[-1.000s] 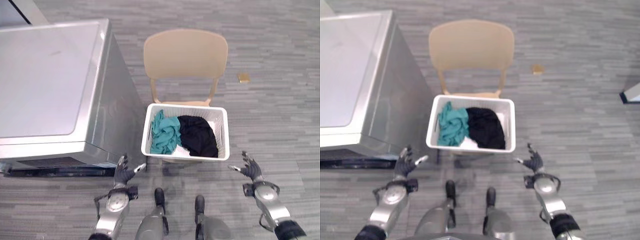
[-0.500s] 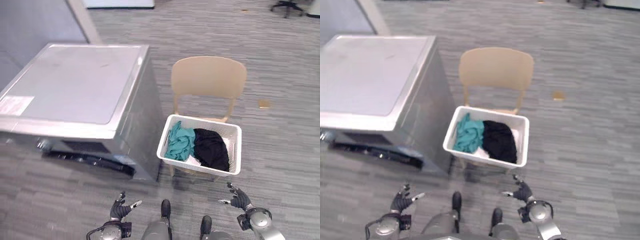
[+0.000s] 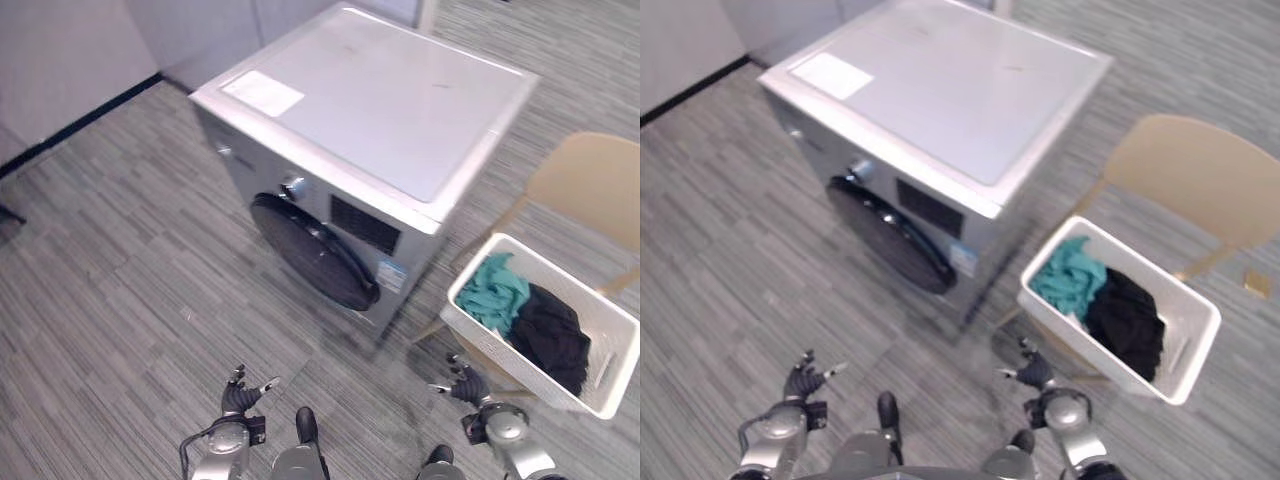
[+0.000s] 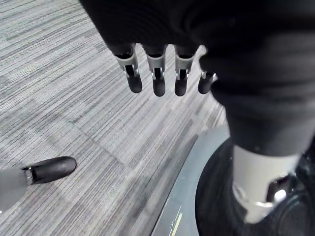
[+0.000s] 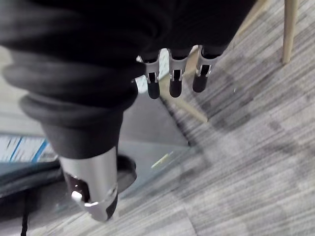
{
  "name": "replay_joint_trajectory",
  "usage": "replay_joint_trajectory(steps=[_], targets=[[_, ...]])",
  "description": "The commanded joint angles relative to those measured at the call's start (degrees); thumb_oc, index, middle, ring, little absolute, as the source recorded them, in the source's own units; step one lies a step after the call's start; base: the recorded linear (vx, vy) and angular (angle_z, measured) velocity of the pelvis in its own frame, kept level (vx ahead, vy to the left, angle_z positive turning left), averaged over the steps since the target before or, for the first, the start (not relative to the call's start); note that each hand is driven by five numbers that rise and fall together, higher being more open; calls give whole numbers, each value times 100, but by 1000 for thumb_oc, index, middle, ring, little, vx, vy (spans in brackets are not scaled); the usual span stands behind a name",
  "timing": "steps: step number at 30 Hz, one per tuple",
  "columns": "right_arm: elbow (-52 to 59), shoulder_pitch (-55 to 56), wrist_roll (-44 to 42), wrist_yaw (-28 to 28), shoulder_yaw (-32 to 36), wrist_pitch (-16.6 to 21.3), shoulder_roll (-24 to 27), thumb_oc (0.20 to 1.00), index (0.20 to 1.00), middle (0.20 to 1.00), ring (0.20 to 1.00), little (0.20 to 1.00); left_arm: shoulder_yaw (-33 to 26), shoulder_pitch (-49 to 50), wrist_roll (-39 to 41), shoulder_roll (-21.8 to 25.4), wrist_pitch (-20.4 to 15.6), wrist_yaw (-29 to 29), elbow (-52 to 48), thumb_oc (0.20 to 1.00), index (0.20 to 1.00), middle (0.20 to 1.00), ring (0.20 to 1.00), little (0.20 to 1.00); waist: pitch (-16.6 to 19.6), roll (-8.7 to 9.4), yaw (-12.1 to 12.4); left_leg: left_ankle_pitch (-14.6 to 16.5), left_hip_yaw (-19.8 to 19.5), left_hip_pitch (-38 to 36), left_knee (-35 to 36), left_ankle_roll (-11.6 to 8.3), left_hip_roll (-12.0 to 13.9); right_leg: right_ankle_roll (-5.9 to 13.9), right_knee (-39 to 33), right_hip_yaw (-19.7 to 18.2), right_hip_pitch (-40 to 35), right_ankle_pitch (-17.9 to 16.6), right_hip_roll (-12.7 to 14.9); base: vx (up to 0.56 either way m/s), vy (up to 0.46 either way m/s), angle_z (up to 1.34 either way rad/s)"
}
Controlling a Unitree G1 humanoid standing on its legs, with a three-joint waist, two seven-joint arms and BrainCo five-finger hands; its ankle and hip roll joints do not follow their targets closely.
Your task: Grab the laundry basket,head to the washer,open it,put in the laundry and shut it.
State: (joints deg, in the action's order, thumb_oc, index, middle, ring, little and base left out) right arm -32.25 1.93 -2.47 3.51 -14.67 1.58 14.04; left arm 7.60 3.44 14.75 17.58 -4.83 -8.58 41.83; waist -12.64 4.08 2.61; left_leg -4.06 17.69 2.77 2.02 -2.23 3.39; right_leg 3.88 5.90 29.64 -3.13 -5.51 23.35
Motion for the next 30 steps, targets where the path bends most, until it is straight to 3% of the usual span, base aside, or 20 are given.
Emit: replay_joint_trajectory(steps=[1, 4, 6, 7, 9, 15, 22, 25, 30], targets=[[402, -480, -47, 121, -181, 181, 268, 1000, 1000, 1000, 1000, 1000, -66, -96, -396, 273, -162, -88, -108, 1000, 1000, 1000, 1000, 1000, -236, -254, 13, 464, -655, 52, -137, 18, 147, 307, 271, -1331, 698, 526, -760, 1, 202, 52], [596, -728, -31, 166, -335, 252, 314, 1000, 1000, 1000, 1000, 1000, -126, -109, -298, 263, -202, -124, -94, 1000, 1000, 1000, 1000, 1000, -327, -327, -5, 378, -700, -87, -16, 148, -9, 183, 219, -1651, 1054, 593, -1291, 49, 142, 52], [688, -794, 13, 166, -385, 267, 359, 1000, 1000, 1000, 1000, 1000, -123, -121, -289, 255, -213, -120, -73, 1000, 1000, 1000, 1000, 1000, -372, -335, -19, 390, -753, -159, 22, 163, -64, 169, 125, -1654, 1130, 586, -1402, 83, 23, 15], [805, -876, 83, 209, -365, 313, 444, 1000, 1000, 1000, 1000, 1000, -163, -98, -353, 298, -249, -97, -98, 1000, 1000, 1000, 1000, 1000, -393, -318, -3, 424, -961, -171, -28, 165, -199, 245, -238, -1774, 1000, 592, -1489, 134, 5, 32], [1001, -928, 218, 268, -375, 369, 558, 1000, 1000, 1000, 1000, 1000, -146, -18, -388, 267, -244, -90, -165, 1000, 1000, 1000, 1000, 1000, -348, -299, 25, 396, -1150, -147, -10, 182, -318, 192, -356, -1992, 918, 551, -1577, 110, -45, 80], [1330, -1171, 616, 717, -32, 356, 829, 1000, 1000, 1000, 1000, 1000, -303, 361, -391, 111, -227, -105, -187, 1000, 1000, 1000, 1000, 1000, -156, -412, 179, 261, -1215, -177, 265, 115, -319, 247, -915, -1687, 637, 292, -1575, 76, -45, 47], [1160, -1669, 851, 1120, 45, 345, 1040, 1000, 1000, 1000, 1000, 1000, -118, 393, -484, 110, -287, -90, -215, 1000, 1000, 1000, 1000, 1000, -275, -464, 307, 215, -1246, -128, 298, 87, -267, 249, -1065, -1604, 586, 270, -1573, 28, -8, -1], [809, -1976, 812, 1335, -25, 299, 921, 1000, 1000, 1000, 1000, 1000, 18, 259, -440, 122, -324, -189, -267, 1000, 1000, 1000, 1000, 1000, -404, -490, 366, 167, -1282, 5, 298, 76, -257, 251, -1060, -1594, 688, 237, -1570, -42, 4, -1], [103, -2557, 393, 1218, -450, 246, 603, 1000, 1000, 1000, 1000, 1000, 230, -24, -275, 135, -368, -260, -181, 1000, 1000, 1000, 1000, 1000, -627, -532, 527, 28, -1384, 333, 298, 46, -265, 244, -1006, -1557, 996, 164, -1541, -61, 12, -1]])
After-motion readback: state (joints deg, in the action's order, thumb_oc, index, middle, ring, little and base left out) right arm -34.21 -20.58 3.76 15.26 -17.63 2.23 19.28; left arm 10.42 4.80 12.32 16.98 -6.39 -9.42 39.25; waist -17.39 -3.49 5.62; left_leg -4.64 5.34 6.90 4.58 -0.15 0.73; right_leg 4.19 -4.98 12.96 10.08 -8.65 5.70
